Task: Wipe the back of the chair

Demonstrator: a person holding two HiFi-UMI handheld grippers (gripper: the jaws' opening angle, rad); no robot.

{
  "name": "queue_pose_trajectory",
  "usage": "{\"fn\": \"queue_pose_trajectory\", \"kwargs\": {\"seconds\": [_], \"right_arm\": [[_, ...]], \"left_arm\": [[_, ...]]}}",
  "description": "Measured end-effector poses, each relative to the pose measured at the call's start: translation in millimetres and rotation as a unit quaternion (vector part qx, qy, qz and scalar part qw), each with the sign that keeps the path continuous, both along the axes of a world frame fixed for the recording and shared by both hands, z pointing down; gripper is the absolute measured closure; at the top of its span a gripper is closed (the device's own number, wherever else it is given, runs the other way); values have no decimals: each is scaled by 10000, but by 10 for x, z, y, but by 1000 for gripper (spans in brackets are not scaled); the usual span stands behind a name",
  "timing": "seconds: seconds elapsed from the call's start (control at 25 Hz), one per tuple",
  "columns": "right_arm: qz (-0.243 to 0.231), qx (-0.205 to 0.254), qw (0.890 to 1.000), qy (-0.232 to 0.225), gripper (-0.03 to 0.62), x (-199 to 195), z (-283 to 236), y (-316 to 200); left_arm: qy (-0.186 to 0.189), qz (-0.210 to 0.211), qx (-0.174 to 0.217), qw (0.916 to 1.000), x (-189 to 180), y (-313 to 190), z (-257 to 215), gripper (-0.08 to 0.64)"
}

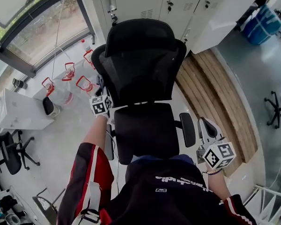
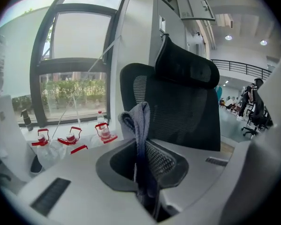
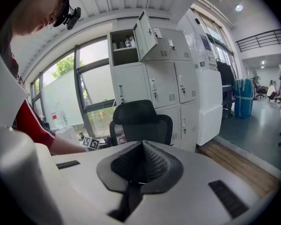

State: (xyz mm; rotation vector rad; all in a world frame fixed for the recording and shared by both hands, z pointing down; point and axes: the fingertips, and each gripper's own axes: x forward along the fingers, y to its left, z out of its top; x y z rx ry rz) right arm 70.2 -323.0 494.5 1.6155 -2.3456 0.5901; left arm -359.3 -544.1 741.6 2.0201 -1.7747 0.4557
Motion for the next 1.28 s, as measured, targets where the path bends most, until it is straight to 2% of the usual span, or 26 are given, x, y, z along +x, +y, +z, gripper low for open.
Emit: {"fn": "queue_pose_trajectory", "kwargs": {"seconds": [0.28, 0.56, 0.92, 1.28], "right_arm": [[126, -30, 9999, -74, 578, 223, 26, 25], [231, -14, 9997, -122, 578, 530, 29, 31], [496, -24, 9987, -146, 578, 1148, 38, 85], [900, -107, 9957, -196, 578, 1870, 130, 144]], "left_arm": [[-12, 205, -82, 9998, 383, -143, 62, 506], [44, 577, -2, 9983, 1066, -312, -2, 506], [113, 1165, 5, 9931, 2240, -459, 33, 506], [235, 1838, -69, 9827, 3560, -555, 133, 506]]}}
